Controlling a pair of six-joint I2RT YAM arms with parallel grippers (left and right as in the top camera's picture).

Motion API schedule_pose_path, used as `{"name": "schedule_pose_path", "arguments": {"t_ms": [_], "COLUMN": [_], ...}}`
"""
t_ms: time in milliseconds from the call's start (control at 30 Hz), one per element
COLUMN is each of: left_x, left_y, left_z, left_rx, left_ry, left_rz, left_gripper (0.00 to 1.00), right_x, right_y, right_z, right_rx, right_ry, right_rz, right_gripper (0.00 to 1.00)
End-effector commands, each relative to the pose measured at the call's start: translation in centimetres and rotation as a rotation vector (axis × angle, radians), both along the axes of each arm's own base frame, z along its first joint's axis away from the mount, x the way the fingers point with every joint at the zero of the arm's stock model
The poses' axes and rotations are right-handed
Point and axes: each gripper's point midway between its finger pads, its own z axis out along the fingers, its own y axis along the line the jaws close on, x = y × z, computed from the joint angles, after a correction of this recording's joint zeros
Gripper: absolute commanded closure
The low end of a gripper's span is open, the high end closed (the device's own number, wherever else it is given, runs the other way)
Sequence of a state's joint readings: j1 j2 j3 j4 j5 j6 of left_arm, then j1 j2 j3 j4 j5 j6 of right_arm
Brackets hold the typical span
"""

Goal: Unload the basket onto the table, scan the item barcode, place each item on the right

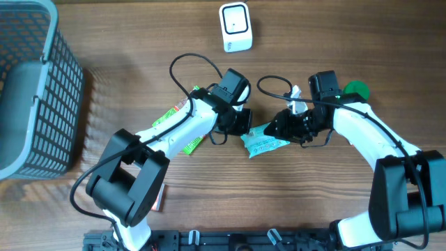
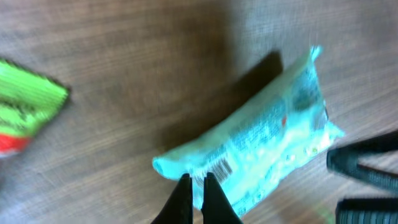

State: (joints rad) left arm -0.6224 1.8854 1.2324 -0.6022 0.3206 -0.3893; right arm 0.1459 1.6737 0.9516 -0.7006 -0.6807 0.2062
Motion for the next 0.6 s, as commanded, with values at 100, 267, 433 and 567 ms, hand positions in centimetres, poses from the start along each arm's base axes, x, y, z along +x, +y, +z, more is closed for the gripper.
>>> {"name": "schedule_pose_path", "arguments": {"t_ms": [100, 267, 433, 567], "left_x": [-1.3, -2.1, -2.1, -2.3], "left_y": [-0.2, -0.8, -0.8, -0.7], "left_z": [1.0, -0.2, -1.4, -1.6], "left_rx": [-0.029, -0.047, -0.035, -0.028], "left_ry": [0.077, 0.133, 0.149, 0.158], "left_rz": [0.019, 0.001, 0.001, 0.001], "left_gripper": [0.96, 0.96, 0.96, 0.96], "right_x": [2.4, 3.0, 3.0, 2.7], "right_y": [-2.4, -3.2, -3.2, -3.6], "right_z": [-1.1, -1.5, -1.6, -2.5], "right_rx": [-0.176, -0.231, -0.236, -0.256], "right_ry": [-0.13, -0.17, -0.181, -0.154], "right_rz": [0.004, 0.02, 0.036, 0.038], "right_gripper": [0.52, 0.52, 0.52, 0.51]}}
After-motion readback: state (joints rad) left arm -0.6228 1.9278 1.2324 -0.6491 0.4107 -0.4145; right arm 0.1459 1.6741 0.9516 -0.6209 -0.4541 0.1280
